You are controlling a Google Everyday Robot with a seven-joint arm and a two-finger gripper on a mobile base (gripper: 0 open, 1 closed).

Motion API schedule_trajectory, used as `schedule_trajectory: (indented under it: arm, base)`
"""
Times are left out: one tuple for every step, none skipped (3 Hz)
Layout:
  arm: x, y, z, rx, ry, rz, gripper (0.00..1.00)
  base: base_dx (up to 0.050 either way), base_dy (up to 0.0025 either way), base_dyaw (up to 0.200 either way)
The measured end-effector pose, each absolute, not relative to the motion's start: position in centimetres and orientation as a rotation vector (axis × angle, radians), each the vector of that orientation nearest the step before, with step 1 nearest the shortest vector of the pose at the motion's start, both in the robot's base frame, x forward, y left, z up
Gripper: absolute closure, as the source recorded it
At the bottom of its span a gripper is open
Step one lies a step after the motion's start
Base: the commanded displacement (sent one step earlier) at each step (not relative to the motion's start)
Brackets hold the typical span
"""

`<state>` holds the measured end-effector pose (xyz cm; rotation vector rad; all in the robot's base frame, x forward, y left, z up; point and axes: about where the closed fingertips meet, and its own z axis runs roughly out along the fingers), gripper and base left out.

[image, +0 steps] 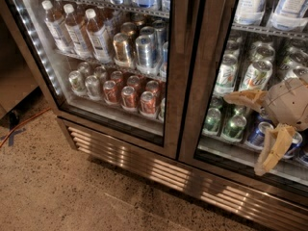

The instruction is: Open right fridge door

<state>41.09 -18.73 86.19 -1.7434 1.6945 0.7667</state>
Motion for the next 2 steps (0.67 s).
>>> schedule_trajectory:
  arm:
    - [41.19,-18.45,86.02,-1.718,1.571,0.890,0.00]
    - [41.54,-18.01,85.69,-1.635,1.325,1.105,0.00]
  base:
    - [0.000,0.00000,0.000]
    - [0.000,0.00000,0.000]
